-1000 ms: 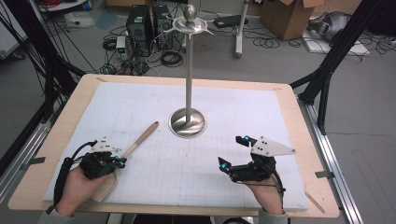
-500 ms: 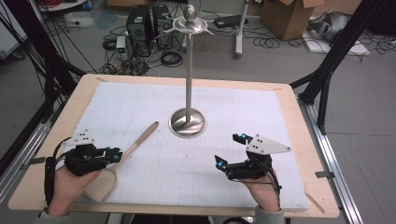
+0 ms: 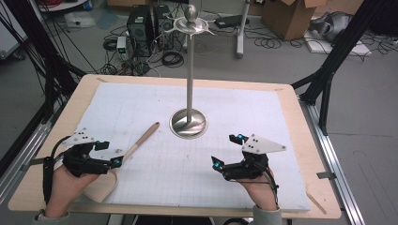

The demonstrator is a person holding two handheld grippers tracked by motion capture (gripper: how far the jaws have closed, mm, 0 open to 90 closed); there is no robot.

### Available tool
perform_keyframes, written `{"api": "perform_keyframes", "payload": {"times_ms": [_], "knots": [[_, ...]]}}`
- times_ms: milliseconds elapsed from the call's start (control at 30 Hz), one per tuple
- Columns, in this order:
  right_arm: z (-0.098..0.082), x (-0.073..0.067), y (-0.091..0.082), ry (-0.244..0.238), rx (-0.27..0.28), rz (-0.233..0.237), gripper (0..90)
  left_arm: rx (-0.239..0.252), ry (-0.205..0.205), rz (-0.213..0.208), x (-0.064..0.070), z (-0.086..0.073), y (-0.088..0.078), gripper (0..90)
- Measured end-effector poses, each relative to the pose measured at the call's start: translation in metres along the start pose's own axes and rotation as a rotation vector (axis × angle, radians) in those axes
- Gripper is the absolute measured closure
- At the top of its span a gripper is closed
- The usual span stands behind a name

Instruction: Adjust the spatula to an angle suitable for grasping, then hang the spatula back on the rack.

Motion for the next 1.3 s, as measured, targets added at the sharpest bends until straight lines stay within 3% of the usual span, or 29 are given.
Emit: {"api": "perform_keyframes", "payload": {"times_ms": [133, 333, 467, 633, 1033, 1300], "knots": [[0.001, -0.001, 0.003, -0.008, 0.000, 0.004, 7.0, 0.054, 0.004, 0.012, -0.004, 0.008, -0.008, 6.4], [0.002, -0.002, 0.003, -0.011, 0.006, 0.000, 7.0, 0.127, 0.042, 0.040, -0.008, 0.016, -0.017, 6.3], [0.001, -0.006, 0.004, -0.008, 0.008, 0.012, 7.0, 0.111, 0.026, 0.048, -0.012, 0.012, -0.018, 6.3], [0.001, -0.008, 0.007, -0.012, 0.008, 0.031, 7.0, 0.100, 0.036, 0.069, -0.011, 0.010, -0.017, 6.3], [0.002, -0.006, 0.009, -0.007, 0.004, 0.022, 7.0, 0.018, 0.016, 0.074, -0.016, -0.006, -0.002, 6.4], [0.000, -0.006, 0.011, -0.007, -0.001, 0.026, 7.0, 0.030, 0.000, 0.091, -0.023, -0.006, 0.001, 8.1]]}}
Point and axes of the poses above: each handheld gripper's, and its own axes: y roughly forward along the jaws, z roughly out of its top, x roughly to its right, the point moved 3 cm from there along y, roughly forward along the jaws, and after that the axes turned 15 degrees about x, right-handed, at the moved point
